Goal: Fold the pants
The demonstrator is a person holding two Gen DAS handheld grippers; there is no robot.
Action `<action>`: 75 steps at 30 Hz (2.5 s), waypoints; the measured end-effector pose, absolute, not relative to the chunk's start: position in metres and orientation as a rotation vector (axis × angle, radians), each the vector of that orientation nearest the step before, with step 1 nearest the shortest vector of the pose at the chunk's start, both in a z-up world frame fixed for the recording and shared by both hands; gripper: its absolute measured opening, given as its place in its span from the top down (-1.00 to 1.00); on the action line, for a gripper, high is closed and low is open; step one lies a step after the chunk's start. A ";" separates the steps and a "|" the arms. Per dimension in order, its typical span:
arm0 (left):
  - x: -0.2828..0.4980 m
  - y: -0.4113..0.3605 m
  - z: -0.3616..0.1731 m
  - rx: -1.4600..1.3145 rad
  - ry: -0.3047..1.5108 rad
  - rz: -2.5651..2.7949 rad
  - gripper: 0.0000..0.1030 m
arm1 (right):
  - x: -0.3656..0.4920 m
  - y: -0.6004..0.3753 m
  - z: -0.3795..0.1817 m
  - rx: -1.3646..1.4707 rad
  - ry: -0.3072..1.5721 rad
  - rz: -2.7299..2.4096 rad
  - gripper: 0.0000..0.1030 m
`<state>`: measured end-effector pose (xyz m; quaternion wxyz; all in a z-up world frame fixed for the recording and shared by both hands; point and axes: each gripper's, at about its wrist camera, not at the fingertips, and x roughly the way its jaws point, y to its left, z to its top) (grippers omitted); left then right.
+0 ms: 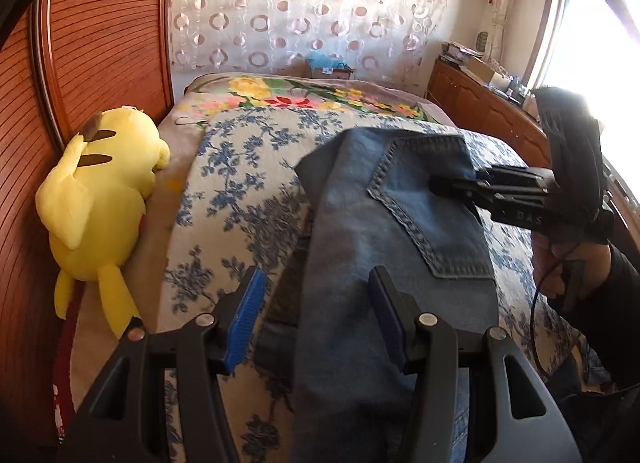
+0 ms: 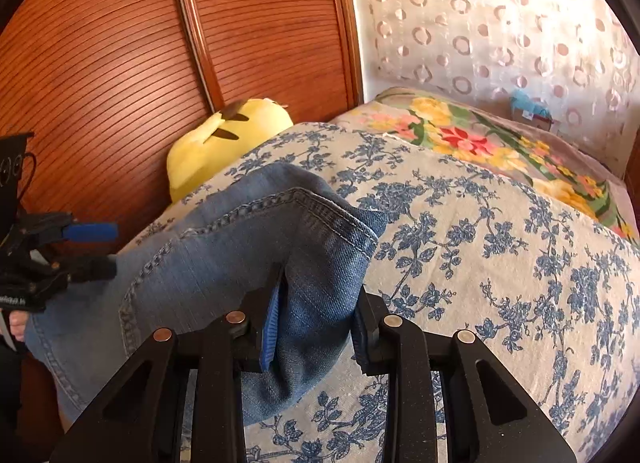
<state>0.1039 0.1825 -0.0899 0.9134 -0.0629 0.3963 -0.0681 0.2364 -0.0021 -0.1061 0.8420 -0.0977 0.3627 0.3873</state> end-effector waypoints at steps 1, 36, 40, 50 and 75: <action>0.104 0.182 -0.091 -0.136 0.821 -0.144 -0.04 | 0.236 -0.002 -0.107 -0.209 0.765 0.818 0.44; 0.100 0.199 -0.136 -0.270 0.912 -0.171 -0.10 | 0.248 0.003 -0.118 -0.175 0.816 0.827 -0.19; 0.099 0.196 -0.134 -0.272 0.909 -0.188 0.13 | 0.255 0.004 -0.123 -0.131 0.854 0.851 -0.29; 0.093 0.192 -0.121 -0.246 0.881 -0.193 0.89 | 0.253 0.015 -0.114 -0.125 0.860 0.917 0.37; 0.174 0.290 -0.049 -0.248 0.684 -0.061 0.96 | 0.319 0.127 -0.026 -0.148 0.551 1.006 0.55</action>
